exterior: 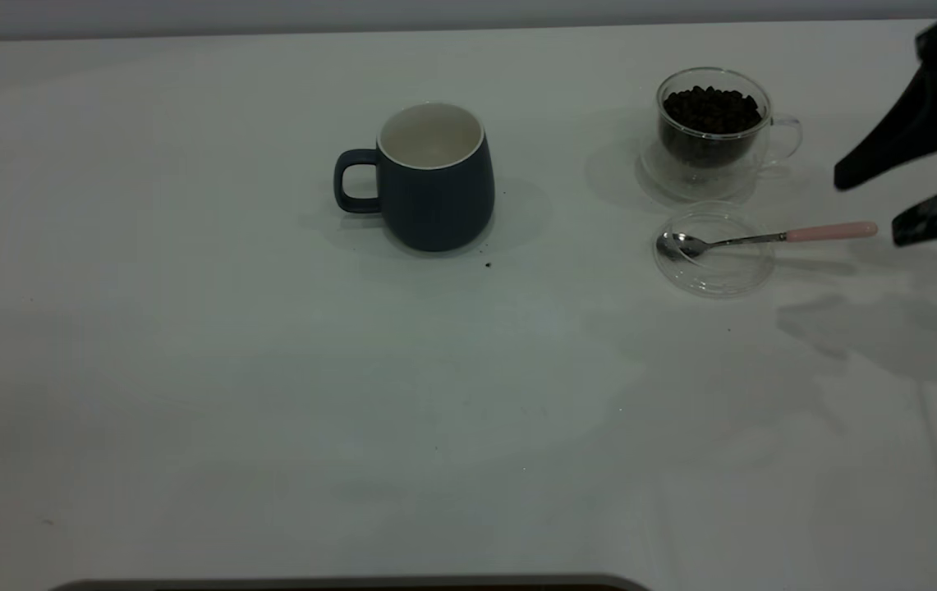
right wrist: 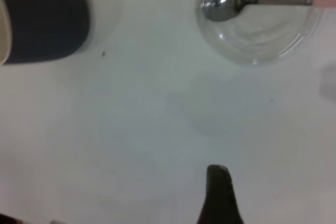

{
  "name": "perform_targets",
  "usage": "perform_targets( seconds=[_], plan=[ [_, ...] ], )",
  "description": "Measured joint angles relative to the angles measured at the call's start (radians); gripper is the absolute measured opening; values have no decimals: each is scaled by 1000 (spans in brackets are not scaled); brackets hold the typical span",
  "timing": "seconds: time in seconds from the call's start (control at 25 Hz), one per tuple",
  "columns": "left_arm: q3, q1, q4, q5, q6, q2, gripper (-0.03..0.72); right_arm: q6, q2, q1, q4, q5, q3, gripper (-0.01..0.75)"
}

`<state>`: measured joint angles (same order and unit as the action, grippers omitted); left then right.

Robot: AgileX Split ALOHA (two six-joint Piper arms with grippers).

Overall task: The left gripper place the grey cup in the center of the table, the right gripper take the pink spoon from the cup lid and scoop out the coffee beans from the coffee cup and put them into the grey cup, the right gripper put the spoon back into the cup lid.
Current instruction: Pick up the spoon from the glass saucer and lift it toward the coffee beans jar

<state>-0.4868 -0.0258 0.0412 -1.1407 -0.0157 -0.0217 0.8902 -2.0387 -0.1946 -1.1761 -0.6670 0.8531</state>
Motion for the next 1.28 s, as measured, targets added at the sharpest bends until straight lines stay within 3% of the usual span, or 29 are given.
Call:
perform_targets(
  seconds=[0.24,0.76,1.28],
  plan=[
    [0,0,0,0,-3,0,567,174,-101,-38,-130,12,3,601],
    [0,0,0,0,-2,0,567,406,-242,-38,-351,53,74,600],
    [0,0,0,0,-2,0,567,500,-262,-38,-382,84,131,592]
  ],
)
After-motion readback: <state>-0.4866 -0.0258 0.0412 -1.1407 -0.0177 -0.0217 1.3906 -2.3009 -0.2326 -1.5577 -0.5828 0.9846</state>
